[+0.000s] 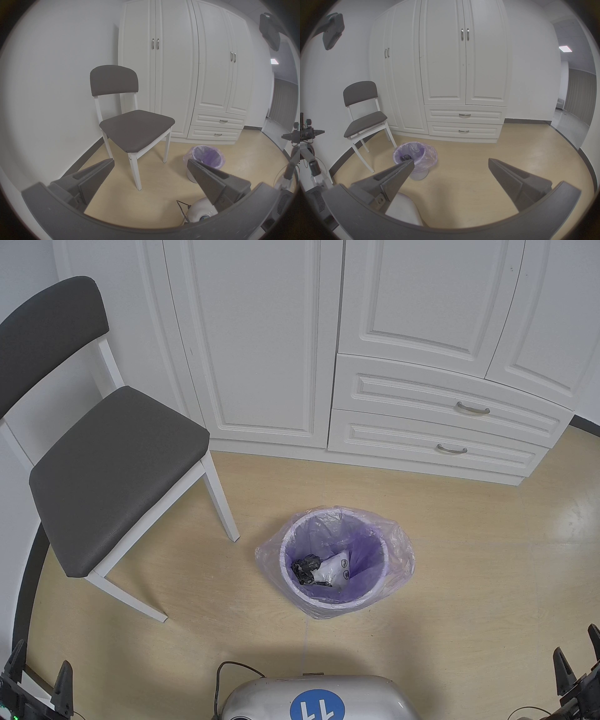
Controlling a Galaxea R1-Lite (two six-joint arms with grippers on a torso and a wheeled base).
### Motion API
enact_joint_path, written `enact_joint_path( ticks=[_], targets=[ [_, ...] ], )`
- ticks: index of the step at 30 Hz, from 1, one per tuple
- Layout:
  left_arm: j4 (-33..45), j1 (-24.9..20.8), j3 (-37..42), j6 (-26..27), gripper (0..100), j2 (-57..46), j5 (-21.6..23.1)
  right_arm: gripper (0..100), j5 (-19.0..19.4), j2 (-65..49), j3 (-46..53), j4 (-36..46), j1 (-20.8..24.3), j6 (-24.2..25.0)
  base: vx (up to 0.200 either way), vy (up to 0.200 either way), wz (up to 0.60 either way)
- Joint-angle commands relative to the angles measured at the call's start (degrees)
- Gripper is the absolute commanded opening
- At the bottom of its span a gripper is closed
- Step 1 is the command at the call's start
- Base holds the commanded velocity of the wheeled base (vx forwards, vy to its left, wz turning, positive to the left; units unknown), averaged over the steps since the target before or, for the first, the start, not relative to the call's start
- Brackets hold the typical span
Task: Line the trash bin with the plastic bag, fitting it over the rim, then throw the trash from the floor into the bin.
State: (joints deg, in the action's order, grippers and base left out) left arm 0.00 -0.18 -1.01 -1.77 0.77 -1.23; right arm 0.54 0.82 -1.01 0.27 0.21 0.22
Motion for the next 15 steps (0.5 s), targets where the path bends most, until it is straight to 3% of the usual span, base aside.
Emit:
enact_joint_path(
  ticks=[1,9,15],
  targets=[
    [-0.09,0.01,1.01,-0.17,100,-0.68,-0.09,100,-0.01,-0.82,1.01,-0.09,0.06,0.22,0.000,0.000,0.00],
    [0.00,0.01,1.01,2.29,100,-0.77,0.09,100,-0.18,-0.82,1.01,0.08,-0.12,-0.83,0.000,0.000,0.00],
    [0.00,0.09,1.01,-0.61,100,-0.68,-0.18,100,-0.10,-0.82,1.01,-0.09,-0.03,-0.22,0.000,0.000,0.00]
  ],
)
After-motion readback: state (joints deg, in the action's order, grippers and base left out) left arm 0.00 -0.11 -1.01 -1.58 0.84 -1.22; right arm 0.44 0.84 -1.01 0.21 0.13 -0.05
